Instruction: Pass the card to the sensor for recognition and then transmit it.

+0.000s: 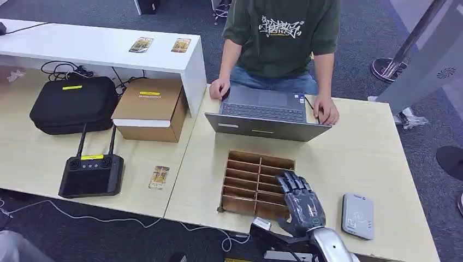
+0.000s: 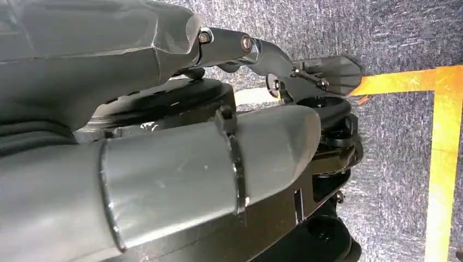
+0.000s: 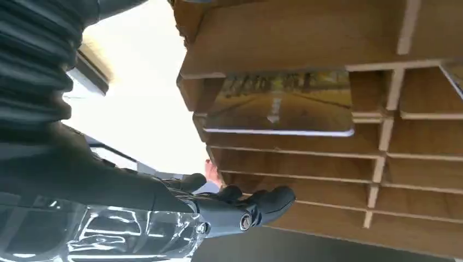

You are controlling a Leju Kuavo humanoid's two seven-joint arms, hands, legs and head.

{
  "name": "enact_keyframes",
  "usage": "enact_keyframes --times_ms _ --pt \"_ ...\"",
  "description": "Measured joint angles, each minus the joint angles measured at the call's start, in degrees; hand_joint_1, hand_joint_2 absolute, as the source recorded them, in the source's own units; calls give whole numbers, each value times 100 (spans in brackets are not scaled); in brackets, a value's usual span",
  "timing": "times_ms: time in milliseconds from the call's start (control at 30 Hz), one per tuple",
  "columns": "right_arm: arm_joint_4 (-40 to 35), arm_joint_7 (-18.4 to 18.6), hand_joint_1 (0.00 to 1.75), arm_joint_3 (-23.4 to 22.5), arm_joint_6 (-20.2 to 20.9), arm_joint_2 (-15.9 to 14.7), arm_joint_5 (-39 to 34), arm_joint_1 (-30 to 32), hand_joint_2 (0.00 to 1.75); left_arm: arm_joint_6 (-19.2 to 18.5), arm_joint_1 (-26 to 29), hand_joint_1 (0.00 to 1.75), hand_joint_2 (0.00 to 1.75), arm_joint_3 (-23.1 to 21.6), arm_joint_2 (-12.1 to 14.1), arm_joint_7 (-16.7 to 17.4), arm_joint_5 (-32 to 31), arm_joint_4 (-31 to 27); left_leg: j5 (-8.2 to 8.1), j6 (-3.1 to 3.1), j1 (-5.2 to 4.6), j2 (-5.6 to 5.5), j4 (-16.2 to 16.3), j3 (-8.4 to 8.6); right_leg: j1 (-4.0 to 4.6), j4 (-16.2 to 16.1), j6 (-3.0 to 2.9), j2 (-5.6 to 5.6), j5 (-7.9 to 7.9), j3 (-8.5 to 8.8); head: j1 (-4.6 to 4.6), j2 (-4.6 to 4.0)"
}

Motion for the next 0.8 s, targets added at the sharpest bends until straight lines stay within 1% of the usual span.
enact_keyframes --times_ms 433,800 --pt "-85 59 0 -30 -2 -279 39 51 175 4 4 0 0 0 0 -9 -76 0 0 0 0 0 0 1 0 0 0 0 0 0 0 0" --pt "-582 168 0 -118 -114 -354 46 265 175 13 15 0 0 0 -4 -52 -94 0 0 0 0 1 0 1 0 0 0 1 0 -1 2 0"
